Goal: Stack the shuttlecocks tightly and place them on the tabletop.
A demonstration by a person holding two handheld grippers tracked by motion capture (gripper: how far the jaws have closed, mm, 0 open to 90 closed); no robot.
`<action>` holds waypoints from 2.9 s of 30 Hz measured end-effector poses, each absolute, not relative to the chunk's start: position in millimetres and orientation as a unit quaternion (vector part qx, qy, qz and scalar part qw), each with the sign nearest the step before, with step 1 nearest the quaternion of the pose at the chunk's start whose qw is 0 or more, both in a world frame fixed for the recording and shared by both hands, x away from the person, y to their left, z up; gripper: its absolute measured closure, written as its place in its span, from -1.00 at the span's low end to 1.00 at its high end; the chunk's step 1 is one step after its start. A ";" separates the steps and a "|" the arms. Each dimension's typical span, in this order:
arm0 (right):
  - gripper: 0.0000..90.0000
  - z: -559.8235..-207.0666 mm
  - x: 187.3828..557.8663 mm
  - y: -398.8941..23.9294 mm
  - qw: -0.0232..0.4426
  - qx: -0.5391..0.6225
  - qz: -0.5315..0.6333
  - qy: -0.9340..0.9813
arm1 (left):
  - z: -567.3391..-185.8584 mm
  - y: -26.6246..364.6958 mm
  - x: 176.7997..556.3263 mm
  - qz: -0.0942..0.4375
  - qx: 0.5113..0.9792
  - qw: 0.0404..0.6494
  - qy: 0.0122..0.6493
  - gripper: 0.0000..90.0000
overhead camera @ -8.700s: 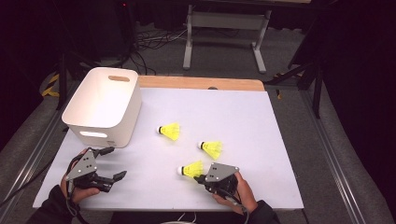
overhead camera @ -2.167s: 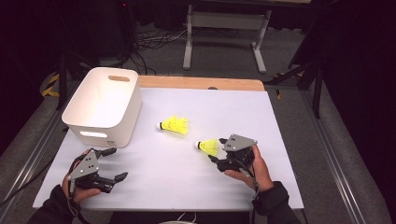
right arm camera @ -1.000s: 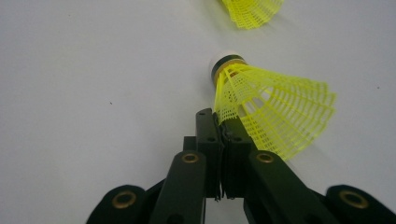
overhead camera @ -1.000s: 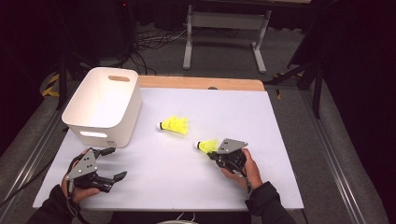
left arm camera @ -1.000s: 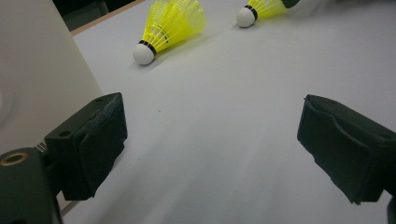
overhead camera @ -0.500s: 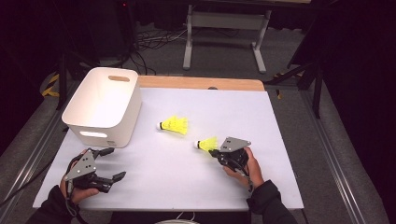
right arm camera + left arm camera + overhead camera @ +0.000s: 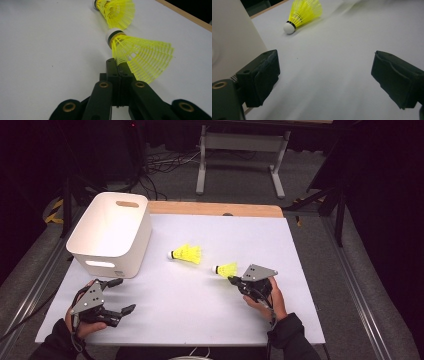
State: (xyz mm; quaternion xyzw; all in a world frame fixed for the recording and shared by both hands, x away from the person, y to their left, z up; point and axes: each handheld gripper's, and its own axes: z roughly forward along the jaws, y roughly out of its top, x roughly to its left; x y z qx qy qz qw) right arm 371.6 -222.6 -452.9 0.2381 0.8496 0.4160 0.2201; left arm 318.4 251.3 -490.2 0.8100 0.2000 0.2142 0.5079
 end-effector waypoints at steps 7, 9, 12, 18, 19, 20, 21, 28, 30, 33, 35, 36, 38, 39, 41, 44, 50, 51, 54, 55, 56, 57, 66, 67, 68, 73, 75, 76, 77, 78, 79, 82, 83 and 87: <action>1.00 -448.2 371.4 -226.1 0.225 0.239 0.424 0.844 | -489.8 252.0 318.4 0.217 0.810 0.507 0.198 -0.80; 1.00 -446.9 372.0 -227.2 0.227 0.240 0.427 0.842 | -490.0 251.5 318.3 0.214 0.810 0.507 0.200 -0.80; 1.00 -444.5 373.9 -228.8 0.229 0.241 0.433 0.838 | -490.3 251.3 318.3 0.215 0.810 0.508 0.201 -0.80; 1.00 -442.0 378.2 -228.5 0.227 0.243 0.439 0.835 | -490.4 251.2 318.3 0.214 0.810 0.508 0.201 -0.80; 1.00 -441.0 380.3 -228.0 0.228 0.243 0.439 0.834 | -490.4 251.1 318.4 0.214 0.809 0.509 0.201 -0.80; 1.00 -441.0 380.3 -228.0 0.228 0.243 0.439 0.834 | -490.4 251.1 318.4 0.214 0.809 0.509 0.201 -0.80; 1.00 -440.2 382.9 -227.7 0.226 0.244 0.441 0.834 | -490.5 250.9 318.3 0.214 0.810 0.508 0.201 -0.80; 1.00 -438.5 393.2 -225.6 0.224 0.246 0.438 0.835 | -490.7 250.9 319.7 0.216 0.811 0.506 0.199 -0.80; 1.00 -437.5 398.8 -223.6 0.225 0.244 0.436 0.836 | -490.9 250.2 319.7 0.215 0.812 0.505 0.199 -0.80; 1.00 -437.2 409.7 -218.8 0.221 0.245 0.436 0.837 | -491.0 250.3 319.7 0.215 0.812 0.506 0.199 -0.80; 1.00 -438.5 415.3 -215.2 0.214 0.245 0.438 0.838 | -490.8 250.6 319.7 0.216 0.811 0.506 0.199 -0.80; 1.00 -439.2 417.7 -213.4 0.211 0.244 0.438 0.839 | -490.7 250.7 319.5 0.216 0.811 0.506 0.198 -0.80; 1.00 -444.1 426.1 -203.0 0.202 0.241 0.429 0.847 | -490.8 250.5 319.4 0.215 0.811 0.507 0.198 -0.80; 1.00 -445.1 427.5 -200.6 0.200 0.241 0.427 0.848 | -490.8 250.5 319.4 0.215 0.811 0.507 0.198 -0.80; 1.00 -446.0 429.2 -198.5 0.200 0.240 0.425 0.850 | -490.8 250.4 319.3 0.214 0.811 0.507 0.197 -0.80; 1.00 -448.6 436.9 -186.7 0.188 0.236 0.426 0.853 | -490.9 250.9 319.6 0.214 0.812 0.507 0.196 -0.80; 1.00 -453.3 445.9 -169.2 0.173 0.230 0.421 0.861 | -490.9 250.8 319.3 0.213 0.811 0.508 0.196 -0.80; 1.00 -453.3 445.9 -169.2 0.173 0.230 0.421 0.861 | -490.9 250.9 319.3 0.212 0.811 0.509 0.196 -0.80; 1.00 -456.5 450.4 -158.9 0.168 0.225 0.414 0.866 | -491.2 250.3 318.9 0.209 0.812 0.509 0.195 -0.80; 1.00 -456.5 450.4 -158.9 0.168 0.225 0.414 0.866 | -491.2 250.3 318.9 0.209 0.812 0.509 0.195 -0.80; 1.00 -456.5 451.0 -157.0 0.167 0.224 0.414 0.866 | -491.0 250.5 319.1 0.211 0.813 0.508 0.193 -0.80; 1.00 -456.5 451.8 -154.8 0.163 0.223 0.415 0.867 | -491.0 250.7 319.3 0.211 0.813 0.507 0.192 -0.80; 1.00 -459.3 456.2 -133.8 0.150 0.208 0.410 0.875 | -490.3 251.1 318.5 0.210 0.809 0.514 0.195 -0.80; 1.00 -459.2 456.1 -132.6 0.150 0.207 0.410 0.876 | -490.2 251.1 318.3 0.209 0.810 0.513 0.193 -0.80; 1.00 -459.1 455.8 -131.1 0.148 0.205 0.410 0.876 | -490.2 251.1 318.3 0.209 0.810 0.513 0.193 -0.80; 1.00 -459.6 457.1 -126.5 0.148 0.202 0.405 0.879 | -490.2 250.2 317.8 0.209 0.811 0.512 0.192 -0.80; 0.99 -459.9 457.8 -125.2 0.148 0.203 0.405 0.879 | -490.4 249.6 317.5 0.207 0.811 0.513 0.191 -0.80; 0.98 -460.4 458.2 -125.0 0.148 0.204 0.404 0.879 | -490.6 249.5 317.6 0.207 0.812 0.512 0.190 -0.80; 0.98 -461.0 458.7 -125.1 0.148 0.205 0.404 0.879 | -490.7 249.4 317.7 0.206 0.812 0.512 0.190 -0.80; 0.97 -461.9 459.6 -125.4 0.146 0.207 0.405 0.879 | -490.7 249.5 317.8 0.206 0.812 0.512 0.189 -0.80; 0.97 -461.9 459.6 -125.4 0.146 0.207 0.405 0.879 | -490.8 249.6 317.8 0.206 0.812 0.513 0.190 -0.80; 0.95 -463.8 460.8 -125.0 0.142 0.207 0.403 0.880 | -490.5 249.9 317.9 0.209 0.812 0.511 0.189 -0.80; 0.94 -464.1 461.0 -124.6 0.143 0.206 0.401 0.881 | -490.7 249.6 317.7 0.207 0.812 0.512 0.190 -0.80; 0.85 -465.4 460.8 -124.0 0.142 0.208 0.399 0.882 | -490.8 249.4 317.7 0.209 0.812 0.511 0.188 -0.80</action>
